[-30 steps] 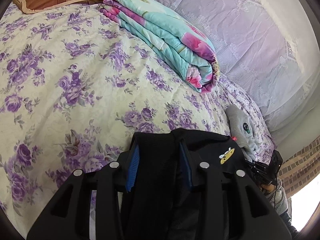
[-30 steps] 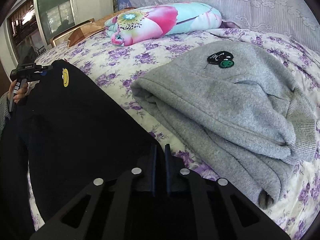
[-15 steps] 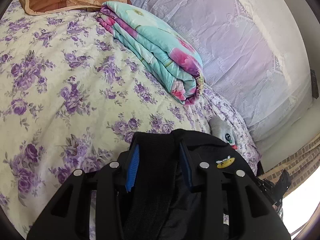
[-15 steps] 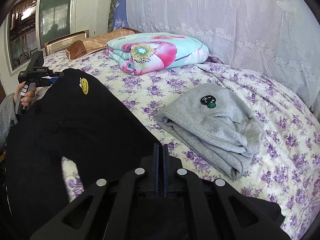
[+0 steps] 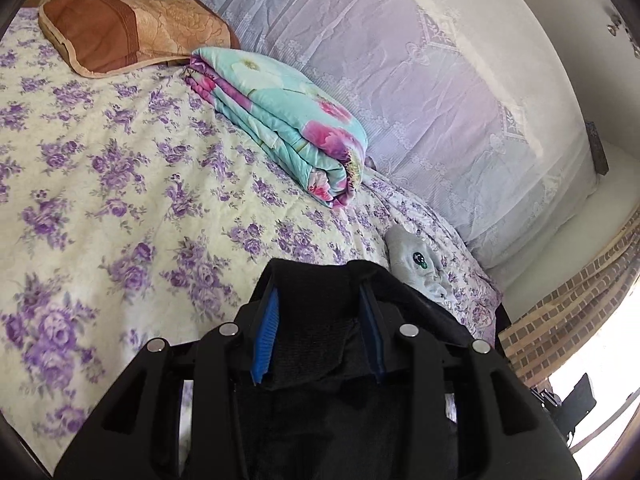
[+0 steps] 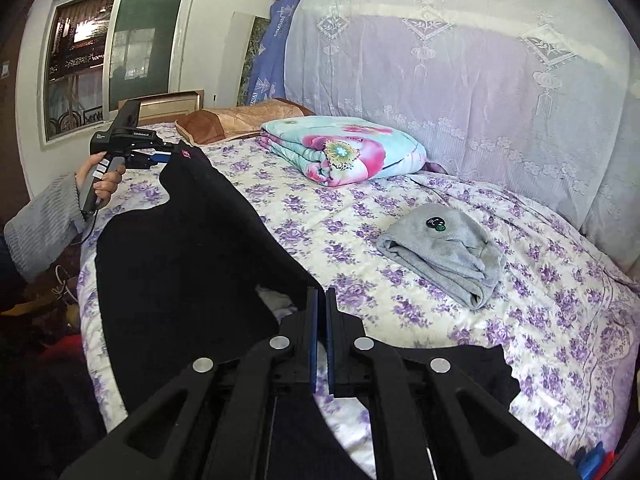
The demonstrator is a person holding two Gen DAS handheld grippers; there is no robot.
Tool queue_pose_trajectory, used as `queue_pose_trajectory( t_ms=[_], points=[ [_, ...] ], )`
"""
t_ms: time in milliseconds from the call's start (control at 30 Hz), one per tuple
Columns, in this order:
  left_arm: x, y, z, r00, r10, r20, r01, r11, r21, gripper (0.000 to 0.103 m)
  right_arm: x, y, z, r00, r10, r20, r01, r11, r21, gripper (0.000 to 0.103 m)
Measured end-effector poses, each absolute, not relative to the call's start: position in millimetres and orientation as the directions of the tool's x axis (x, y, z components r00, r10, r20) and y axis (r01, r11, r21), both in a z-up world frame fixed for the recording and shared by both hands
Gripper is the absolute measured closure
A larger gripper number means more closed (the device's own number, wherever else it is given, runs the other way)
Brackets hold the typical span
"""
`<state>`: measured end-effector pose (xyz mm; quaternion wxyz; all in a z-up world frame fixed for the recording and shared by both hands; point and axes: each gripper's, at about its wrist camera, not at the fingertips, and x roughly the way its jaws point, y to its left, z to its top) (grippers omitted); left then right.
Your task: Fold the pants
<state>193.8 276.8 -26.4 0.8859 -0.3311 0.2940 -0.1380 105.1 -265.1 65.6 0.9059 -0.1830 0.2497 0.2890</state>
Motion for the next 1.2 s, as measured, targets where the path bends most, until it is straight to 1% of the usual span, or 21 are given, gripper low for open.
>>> queue_pose_trajectory(
  t_ms=[100,167,233,367,500,600,667,700,733,867,967,1033,1067,1133,1167,1200],
  points=[
    [161,276,-25,0.788,-0.429,-0.442,0.074,0.778,-0.624,0.064,68,-267,51,0.703,0.447,-0.554,-0.618,0.769,-0.163,0.1],
    [140,275,-33,0.772,-0.433,-0.465,0.082,0.794,-0.603,0.062,45,-270,36,0.692,0.448,-0.566,-0.617,0.774,-0.143,0.1],
    [119,275,-49,0.747,-0.443,-0.496,0.074,0.797,-0.6,0.058,27,-273,17,0.68,0.445,-0.583,-0.611,0.784,-0.114,0.1],
    [89,286,-83,0.721,-0.439,-0.537,0.007,0.779,-0.627,0.058,5,-276,-19,0.659,0.425,-0.62,-0.591,0.803,-0.076,0.1],
    [65,301,-104,0.718,-0.502,-0.482,-0.03,0.67,-0.742,0.058,0,-278,-39,0.651,0.42,-0.632,-0.568,0.822,-0.038,0.1],
    [62,295,-94,0.722,-0.53,-0.445,0.005,0.647,-0.762,0.058,0,-278,-37,0.656,0.42,-0.627,-0.561,0.827,-0.032,0.1],
    [66,287,-84,0.722,-0.537,-0.436,0.023,0.649,-0.761,0.052,-1,-276,-32,0.665,0.418,-0.619,-0.56,0.827,-0.043,0.1],
    [71,284,-79,0.72,-0.532,-0.445,0.018,0.656,-0.755,0.047,-1,-276,-30,0.668,0.419,-0.616,-0.56,0.827,-0.045,0.1],
    [75,280,-77,0.718,-0.524,-0.458,0.006,0.663,-0.749,0.046,-2,-275,-28,0.671,0.419,-0.613,-0.56,0.827,-0.047,0.1],
    [103,271,-80,0.676,-0.485,-0.555,-0.081,0.699,-0.71,0.046,-2,-275,-25,0.675,0.419,-0.607,-0.556,0.83,-0.045,0.1],
    [112,268,-86,0.66,-0.471,-0.585,-0.114,0.708,-0.698,0.047,-3,-277,-25,0.676,0.422,-0.604,-0.554,0.831,-0.04,0.1],
    [116,265,-86,0.656,-0.461,-0.598,-0.122,0.717,-0.687,0.049,-3,-278,-26,0.674,0.423,-0.606,-0.555,0.831,-0.038,0.1],
    [117,265,-87,0.655,-0.458,-0.601,-0.126,0.718,-0.685,0.052,-3,-278,-27,0.673,0.423,-0.607,-0.555,0.831,-0.037,0.1],
    [120,265,-87,0.655,-0.446,-0.61,-0.138,0.723,-0.677,0.074,-3,-278,-29,0.672,0.425,-0.607,-0.556,0.83,-0.034,0.1],
    [121,266,-86,0.658,-0.445,-0.607,-0.138,0.722,-0.678,0.078,-3,-278,-29,0.672,0.425,-0.606,-0.556,0.831,-0.034,0.1],
    [120,268,-83,0.666,-0.445,-0.599,-0.134,0.718,-0.683,0.088,-3,-278,-29,0.672,0.425,-0.607,-0.556,0.83,-0.035,0.1]
  ],
)
